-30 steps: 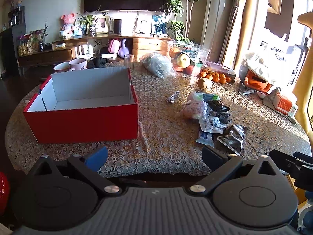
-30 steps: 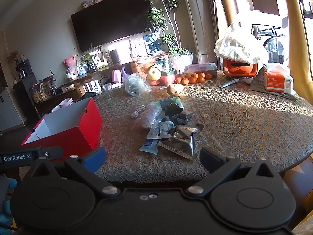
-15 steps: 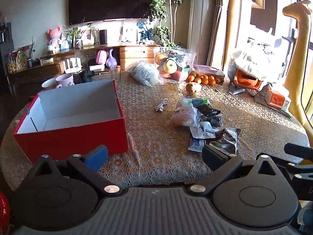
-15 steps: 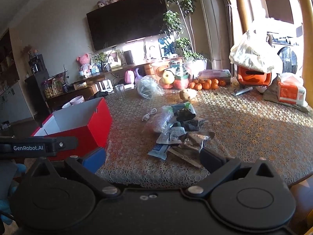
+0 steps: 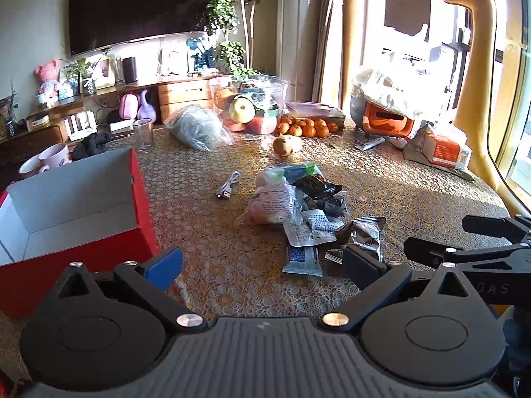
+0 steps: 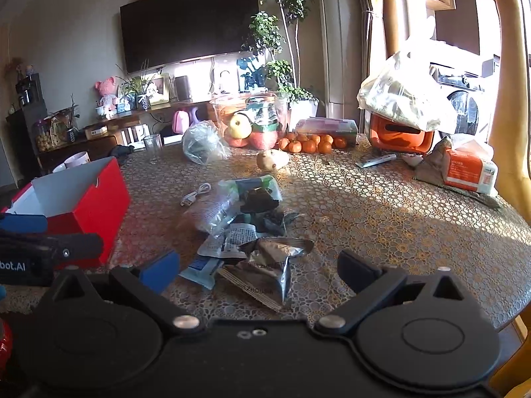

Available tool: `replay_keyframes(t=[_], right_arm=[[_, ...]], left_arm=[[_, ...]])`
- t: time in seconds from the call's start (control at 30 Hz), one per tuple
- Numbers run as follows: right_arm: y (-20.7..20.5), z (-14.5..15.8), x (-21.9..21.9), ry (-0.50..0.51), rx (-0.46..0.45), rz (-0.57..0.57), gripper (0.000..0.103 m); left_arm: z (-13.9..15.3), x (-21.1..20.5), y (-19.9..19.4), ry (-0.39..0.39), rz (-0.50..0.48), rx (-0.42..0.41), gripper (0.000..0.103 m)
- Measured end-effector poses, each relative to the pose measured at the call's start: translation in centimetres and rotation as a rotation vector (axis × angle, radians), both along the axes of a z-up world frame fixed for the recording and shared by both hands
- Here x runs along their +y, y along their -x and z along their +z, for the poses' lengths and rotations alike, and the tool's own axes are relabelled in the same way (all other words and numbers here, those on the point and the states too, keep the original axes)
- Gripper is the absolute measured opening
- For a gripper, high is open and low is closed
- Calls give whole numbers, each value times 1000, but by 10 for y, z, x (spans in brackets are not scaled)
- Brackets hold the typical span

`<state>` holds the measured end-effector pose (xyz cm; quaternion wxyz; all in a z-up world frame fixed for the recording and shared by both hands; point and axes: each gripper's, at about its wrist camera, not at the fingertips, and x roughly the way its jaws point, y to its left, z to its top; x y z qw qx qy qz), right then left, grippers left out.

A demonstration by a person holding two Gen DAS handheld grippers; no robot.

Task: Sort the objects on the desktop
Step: 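Move both tools toward the pile of snack packages, then grasp the blue snack bar with the left tool while the right tool grasps the silver foil bag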

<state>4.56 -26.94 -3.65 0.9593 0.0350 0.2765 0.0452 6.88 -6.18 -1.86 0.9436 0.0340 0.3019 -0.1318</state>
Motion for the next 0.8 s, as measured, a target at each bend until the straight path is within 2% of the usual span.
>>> replay_keyframes(t=[0.13,0.37,0.5,0.8], right_arm=[[-20,-10,-4,15,22,-13,102],[-50,-25,-9,11,74,-32,101],[-70,-33,-13,5,119,-50,101],[-99,-52,-17,-50,228,-52,101]], left_arm=[[-14,-15,-12,-18,-43,-18,103],[-41,-22,-38,-14,-46,-2,103],[-55,-28,-49,-54,-71,-11,102],[-87,-41,-67,-92,-110,5,102]])
